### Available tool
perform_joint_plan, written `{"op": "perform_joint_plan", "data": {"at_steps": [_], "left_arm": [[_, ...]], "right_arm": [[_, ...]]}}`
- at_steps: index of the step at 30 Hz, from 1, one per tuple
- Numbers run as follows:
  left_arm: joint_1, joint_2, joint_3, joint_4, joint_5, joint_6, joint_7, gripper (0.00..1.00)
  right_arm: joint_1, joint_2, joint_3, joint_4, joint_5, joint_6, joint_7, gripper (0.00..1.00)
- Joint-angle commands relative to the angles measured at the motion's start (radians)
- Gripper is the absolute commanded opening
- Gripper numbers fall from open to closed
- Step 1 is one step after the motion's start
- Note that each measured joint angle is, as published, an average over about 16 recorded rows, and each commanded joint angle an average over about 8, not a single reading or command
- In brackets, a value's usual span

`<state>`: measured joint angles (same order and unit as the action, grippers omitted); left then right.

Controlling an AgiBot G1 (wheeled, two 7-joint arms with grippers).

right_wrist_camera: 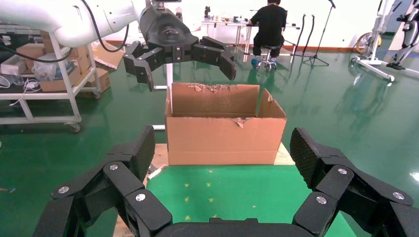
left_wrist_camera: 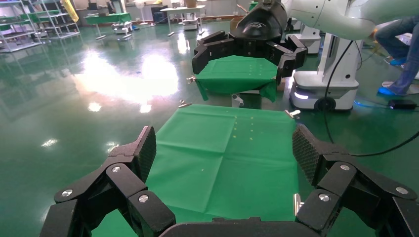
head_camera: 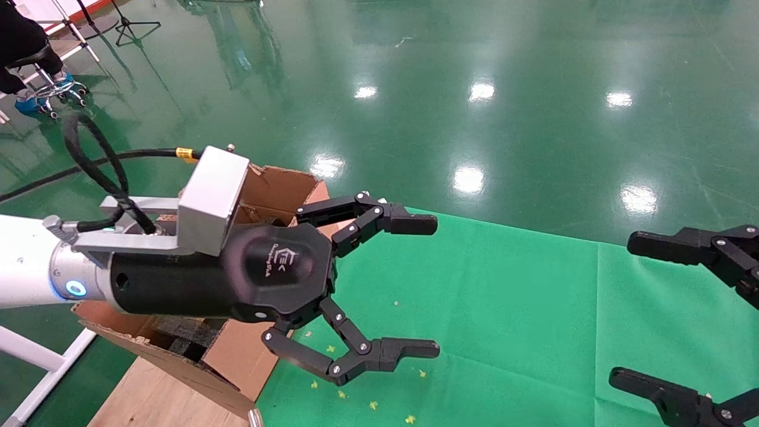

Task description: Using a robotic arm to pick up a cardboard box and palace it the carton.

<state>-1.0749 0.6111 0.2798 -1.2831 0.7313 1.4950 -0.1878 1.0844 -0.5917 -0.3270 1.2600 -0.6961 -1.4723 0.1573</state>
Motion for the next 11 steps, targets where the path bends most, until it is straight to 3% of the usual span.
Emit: {"op": "perform_joint_plan", "data": {"at_steps": [1,11], "left_arm": [[0.0,0.0,0.0,0.0,0.0,0.0,0.0,1.0],[0.0,0.0,0.0,0.0,0.0,0.0,0.0,1.0]], "right_arm": [[0.0,0.0,0.0,0.0,0.0,0.0,0.0,1.0],[0.0,0.0,0.0,0.0,0.0,0.0,0.0,1.0]]}}
